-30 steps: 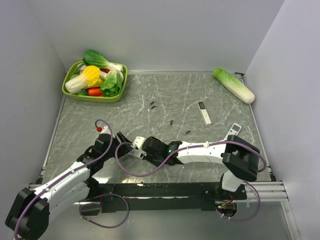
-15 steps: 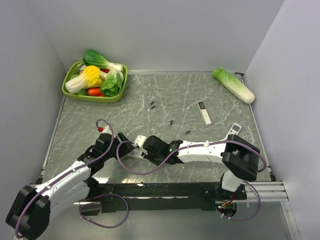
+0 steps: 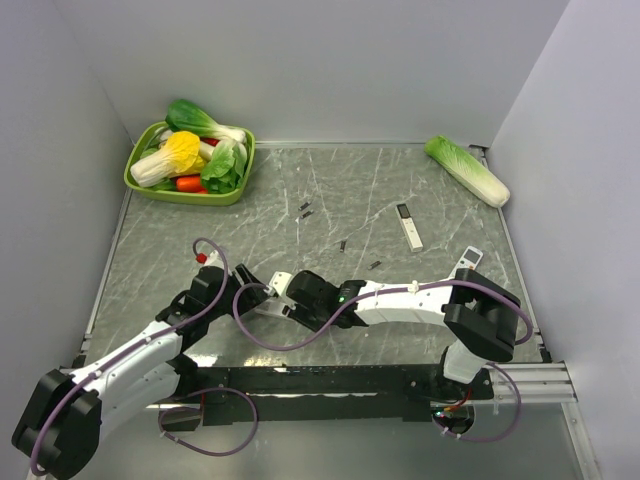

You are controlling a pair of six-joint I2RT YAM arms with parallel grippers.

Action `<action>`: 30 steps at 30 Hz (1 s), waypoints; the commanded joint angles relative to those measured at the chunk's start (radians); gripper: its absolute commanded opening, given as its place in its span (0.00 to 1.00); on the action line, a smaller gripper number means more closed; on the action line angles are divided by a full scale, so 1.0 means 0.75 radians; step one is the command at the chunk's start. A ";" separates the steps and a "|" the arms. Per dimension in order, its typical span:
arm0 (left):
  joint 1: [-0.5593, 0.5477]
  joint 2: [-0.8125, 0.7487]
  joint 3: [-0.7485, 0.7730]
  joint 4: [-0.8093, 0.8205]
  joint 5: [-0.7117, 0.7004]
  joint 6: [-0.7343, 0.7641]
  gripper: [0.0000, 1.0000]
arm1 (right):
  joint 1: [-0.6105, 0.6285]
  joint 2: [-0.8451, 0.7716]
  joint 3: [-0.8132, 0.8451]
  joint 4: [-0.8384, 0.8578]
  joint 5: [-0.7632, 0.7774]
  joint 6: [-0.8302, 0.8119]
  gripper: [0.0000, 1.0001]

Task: Load the batteries into the remote control
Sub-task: Load the battery cover into the remote control.

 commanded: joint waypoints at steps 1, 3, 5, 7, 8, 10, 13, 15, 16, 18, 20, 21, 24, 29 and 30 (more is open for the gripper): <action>-0.005 -0.022 0.032 0.015 0.004 -0.004 0.67 | -0.009 -0.032 -0.002 -0.023 -0.007 -0.030 0.41; -0.003 -0.030 0.034 0.010 0.000 -0.002 0.68 | -0.005 -0.040 -0.002 -0.025 -0.007 -0.036 0.41; -0.005 -0.036 0.034 0.010 -0.008 -0.002 0.67 | -0.007 -0.050 -0.002 -0.027 -0.003 -0.044 0.42; -0.005 -0.038 0.034 0.010 -0.004 0.000 0.67 | -0.003 -0.052 0.004 -0.033 0.001 -0.052 0.44; -0.005 -0.038 0.036 0.010 0.000 0.000 0.67 | -0.005 -0.050 0.006 -0.033 -0.001 -0.062 0.44; -0.005 -0.036 0.036 0.010 0.000 -0.002 0.67 | -0.005 -0.046 0.010 -0.035 -0.003 -0.073 0.45; -0.005 -0.038 0.032 0.010 0.002 -0.002 0.67 | -0.007 -0.040 0.020 -0.039 -0.005 -0.095 0.45; -0.005 -0.040 0.030 0.010 0.002 0.000 0.67 | -0.005 -0.038 0.022 -0.041 -0.009 -0.105 0.45; -0.005 -0.042 0.030 0.010 0.004 0.000 0.67 | -0.007 -0.040 0.024 -0.043 -0.013 -0.110 0.45; -0.005 -0.040 0.030 0.010 0.006 0.002 0.67 | -0.005 -0.044 0.024 -0.041 -0.023 -0.122 0.45; -0.005 -0.038 0.030 0.012 0.011 0.002 0.67 | -0.005 -0.044 0.032 -0.049 -0.021 -0.132 0.45; -0.005 -0.036 0.032 0.012 0.015 0.002 0.67 | -0.009 -0.042 0.040 -0.056 -0.023 -0.134 0.45; -0.005 -0.034 0.032 0.015 0.019 0.002 0.68 | -0.017 -0.038 0.053 -0.070 -0.060 -0.150 0.54; -0.005 -0.046 0.040 0.010 0.013 0.004 0.68 | -0.019 -0.050 0.063 -0.084 -0.093 -0.144 0.58; -0.005 -0.048 0.040 0.010 0.015 0.006 0.68 | -0.021 -0.058 0.065 -0.082 -0.097 -0.142 0.58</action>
